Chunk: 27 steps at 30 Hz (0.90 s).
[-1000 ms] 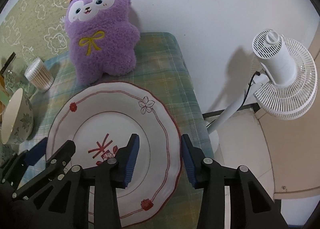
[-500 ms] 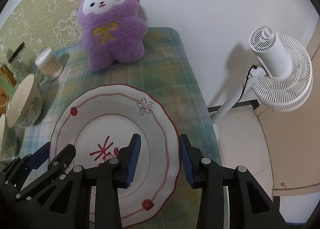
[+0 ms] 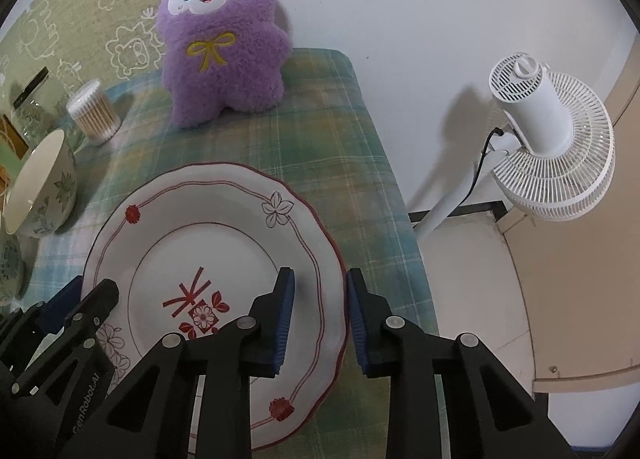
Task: Organize plates and bowls
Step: 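Lift the red-rimmed plate with both tools and move it over the yellow-flower stack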
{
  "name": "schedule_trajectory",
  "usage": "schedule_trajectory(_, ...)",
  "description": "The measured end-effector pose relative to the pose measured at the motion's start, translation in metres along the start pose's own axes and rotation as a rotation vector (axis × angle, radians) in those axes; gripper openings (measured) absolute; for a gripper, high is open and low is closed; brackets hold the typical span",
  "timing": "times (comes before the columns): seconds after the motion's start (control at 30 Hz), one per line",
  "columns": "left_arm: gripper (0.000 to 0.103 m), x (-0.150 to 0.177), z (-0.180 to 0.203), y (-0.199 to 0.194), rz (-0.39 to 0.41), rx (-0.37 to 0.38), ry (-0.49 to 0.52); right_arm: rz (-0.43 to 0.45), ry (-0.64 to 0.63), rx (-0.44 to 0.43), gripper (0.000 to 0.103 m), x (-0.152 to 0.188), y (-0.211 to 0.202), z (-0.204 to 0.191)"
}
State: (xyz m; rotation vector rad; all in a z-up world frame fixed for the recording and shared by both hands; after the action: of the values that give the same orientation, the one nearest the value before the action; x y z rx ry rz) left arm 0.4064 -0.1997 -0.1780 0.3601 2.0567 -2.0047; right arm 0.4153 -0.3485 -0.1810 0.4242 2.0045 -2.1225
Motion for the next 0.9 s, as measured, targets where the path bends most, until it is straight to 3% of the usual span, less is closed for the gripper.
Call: schedule_trajectory(0.9,0.023,0.058,-0.007,-0.086,0.059,-0.004,-0.063,0.046,-0.006,-0.048,0.030,0.061,-0.083,0.006)
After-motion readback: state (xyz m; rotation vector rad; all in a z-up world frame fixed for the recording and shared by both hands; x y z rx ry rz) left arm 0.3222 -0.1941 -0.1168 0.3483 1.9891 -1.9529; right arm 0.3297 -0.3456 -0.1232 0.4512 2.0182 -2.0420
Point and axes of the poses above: each gripper's, at about its wrist camera, not at the fingertips, and y roughly the way its jaws point, z to its right, x to its underside, the point moved 5 cm from there along y, roughly the way its jaws point, and after that the axes turned 9 degrees about -z, right-handed, at the moved point
